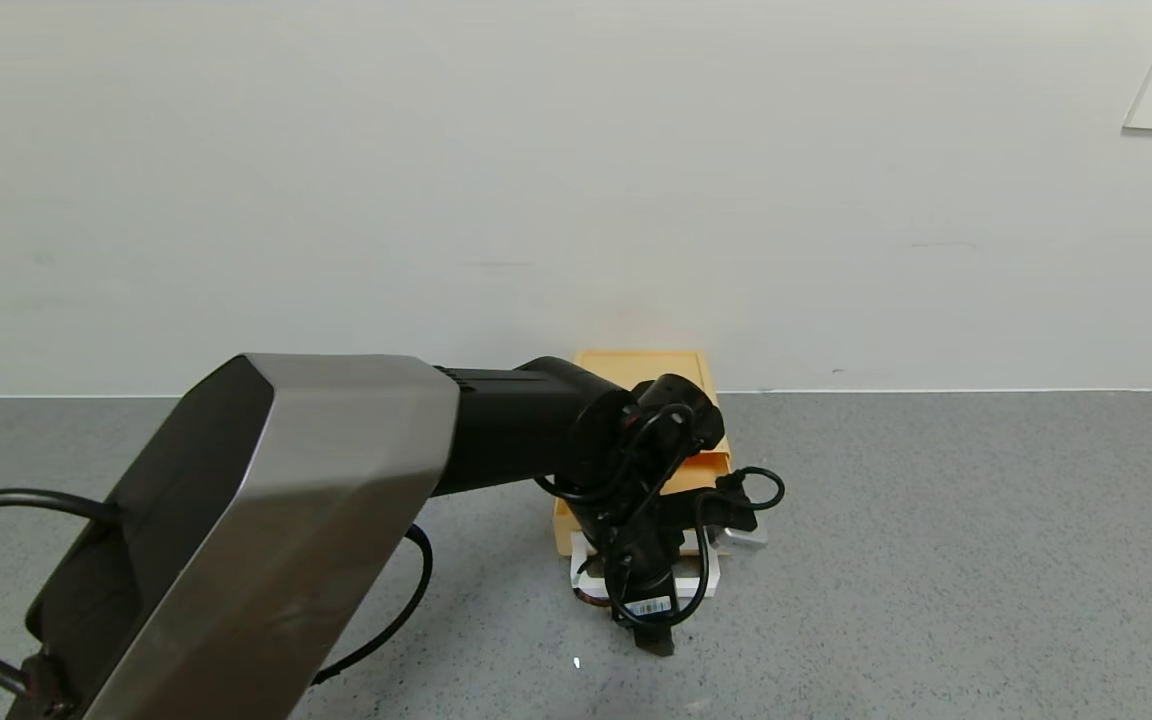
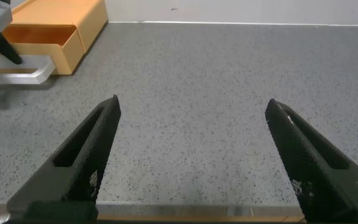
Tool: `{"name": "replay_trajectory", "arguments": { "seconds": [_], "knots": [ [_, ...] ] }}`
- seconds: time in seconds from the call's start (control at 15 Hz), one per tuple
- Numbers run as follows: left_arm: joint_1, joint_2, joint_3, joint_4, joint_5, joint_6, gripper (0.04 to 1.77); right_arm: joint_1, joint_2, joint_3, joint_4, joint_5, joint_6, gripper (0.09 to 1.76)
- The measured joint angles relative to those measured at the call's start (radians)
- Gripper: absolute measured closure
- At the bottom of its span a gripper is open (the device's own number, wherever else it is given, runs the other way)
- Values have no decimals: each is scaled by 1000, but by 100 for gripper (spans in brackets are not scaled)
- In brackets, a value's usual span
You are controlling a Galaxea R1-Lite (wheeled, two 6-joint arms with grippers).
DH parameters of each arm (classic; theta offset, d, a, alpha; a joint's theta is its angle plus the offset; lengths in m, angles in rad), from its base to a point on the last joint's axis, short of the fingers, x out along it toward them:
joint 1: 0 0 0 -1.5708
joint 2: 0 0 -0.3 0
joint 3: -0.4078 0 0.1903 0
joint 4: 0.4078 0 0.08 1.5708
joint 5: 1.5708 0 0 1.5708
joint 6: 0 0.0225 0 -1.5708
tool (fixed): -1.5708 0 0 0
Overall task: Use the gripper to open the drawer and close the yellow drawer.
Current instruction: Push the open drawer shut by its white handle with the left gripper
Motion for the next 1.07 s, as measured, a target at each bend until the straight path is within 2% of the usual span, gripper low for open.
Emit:
{"name": "replay_trajectory", "arguments": {
  "seconds": [0.33,0.8,1.07],
  "knots": [
    [14,24,-24,-14,2,25,7,0,0,0,0,0,0,14],
    [46,31,-30,-67,43,36,7,0,0,0,0,0,0,14],
    [59,35,-31,-154,51,48,7,0,0,0,0,0,0,14]
  ]
}}
